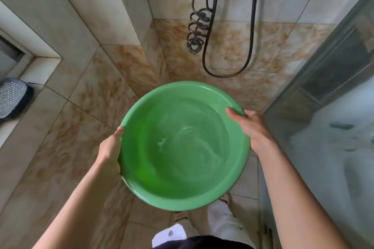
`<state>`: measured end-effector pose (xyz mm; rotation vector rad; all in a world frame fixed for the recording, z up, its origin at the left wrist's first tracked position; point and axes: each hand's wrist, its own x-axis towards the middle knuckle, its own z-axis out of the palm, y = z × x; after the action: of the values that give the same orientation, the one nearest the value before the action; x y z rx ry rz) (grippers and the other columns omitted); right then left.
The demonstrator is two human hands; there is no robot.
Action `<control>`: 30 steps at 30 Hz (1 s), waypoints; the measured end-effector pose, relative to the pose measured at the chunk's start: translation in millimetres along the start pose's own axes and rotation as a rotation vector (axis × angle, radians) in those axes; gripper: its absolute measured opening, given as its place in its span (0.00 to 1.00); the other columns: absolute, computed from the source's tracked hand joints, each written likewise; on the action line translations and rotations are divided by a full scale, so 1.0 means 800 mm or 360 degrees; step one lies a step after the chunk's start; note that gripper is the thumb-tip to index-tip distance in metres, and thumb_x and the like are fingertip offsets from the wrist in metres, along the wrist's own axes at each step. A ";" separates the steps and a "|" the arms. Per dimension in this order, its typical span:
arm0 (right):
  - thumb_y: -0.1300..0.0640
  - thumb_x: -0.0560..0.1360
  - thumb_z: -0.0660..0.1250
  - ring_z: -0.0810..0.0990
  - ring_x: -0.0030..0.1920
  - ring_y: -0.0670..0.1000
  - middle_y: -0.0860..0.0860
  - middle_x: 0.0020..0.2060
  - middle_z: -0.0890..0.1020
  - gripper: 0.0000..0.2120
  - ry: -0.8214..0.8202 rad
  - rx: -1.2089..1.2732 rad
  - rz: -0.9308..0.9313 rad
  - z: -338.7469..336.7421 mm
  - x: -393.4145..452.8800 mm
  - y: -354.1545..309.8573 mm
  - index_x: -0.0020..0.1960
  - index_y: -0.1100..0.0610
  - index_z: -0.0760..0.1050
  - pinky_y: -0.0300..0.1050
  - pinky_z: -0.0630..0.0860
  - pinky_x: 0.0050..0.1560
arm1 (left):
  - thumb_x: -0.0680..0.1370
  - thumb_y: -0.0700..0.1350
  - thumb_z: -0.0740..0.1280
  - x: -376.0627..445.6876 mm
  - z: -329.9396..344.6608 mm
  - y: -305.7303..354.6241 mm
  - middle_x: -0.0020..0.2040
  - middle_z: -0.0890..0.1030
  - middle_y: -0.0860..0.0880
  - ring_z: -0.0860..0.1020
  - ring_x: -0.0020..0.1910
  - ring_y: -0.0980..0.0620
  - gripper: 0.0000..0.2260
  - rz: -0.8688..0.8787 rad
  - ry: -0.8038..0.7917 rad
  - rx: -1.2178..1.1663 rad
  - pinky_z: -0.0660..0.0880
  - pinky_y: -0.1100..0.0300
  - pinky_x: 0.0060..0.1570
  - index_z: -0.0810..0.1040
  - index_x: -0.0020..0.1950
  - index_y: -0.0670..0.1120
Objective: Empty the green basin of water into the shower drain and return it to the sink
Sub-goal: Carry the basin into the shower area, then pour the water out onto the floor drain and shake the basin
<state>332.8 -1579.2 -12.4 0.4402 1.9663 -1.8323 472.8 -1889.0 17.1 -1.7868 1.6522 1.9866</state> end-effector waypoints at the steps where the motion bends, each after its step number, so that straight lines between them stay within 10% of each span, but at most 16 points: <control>1: 0.52 0.67 0.78 0.85 0.39 0.55 0.59 0.43 0.87 0.12 -0.0022 -0.0002 0.0012 -0.007 0.011 0.004 0.44 0.60 0.83 0.57 0.82 0.46 | 0.76 0.59 0.66 0.002 0.011 -0.008 0.50 0.85 0.41 0.84 0.47 0.41 0.21 -0.0007 0.0038 0.0018 0.79 0.41 0.53 0.81 0.58 0.44; 15: 0.42 0.62 0.78 0.78 0.35 0.51 0.57 0.37 0.85 0.18 0.0017 -0.0205 0.0014 -0.057 0.124 0.082 0.40 0.57 0.84 0.48 0.75 0.38 | 0.79 0.58 0.62 0.058 0.131 -0.095 0.42 0.79 0.48 0.79 0.45 0.44 0.16 -0.0001 0.0345 0.0227 0.76 0.54 0.48 0.77 0.44 0.47; 30: 0.43 0.68 0.74 0.77 0.33 0.49 0.53 0.36 0.84 0.14 0.0240 -0.0521 0.0104 -0.013 0.217 0.347 0.38 0.55 0.82 0.43 0.74 0.36 | 0.80 0.57 0.61 0.257 0.141 -0.300 0.44 0.76 0.51 0.73 0.50 0.48 0.15 0.0082 0.0347 0.0331 0.68 0.58 0.55 0.70 0.36 0.53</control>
<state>320.0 -1554.1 -338.7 0.5424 2.2718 -1.4371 462.7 -1829.8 -313.5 -1.9573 1.9023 1.6126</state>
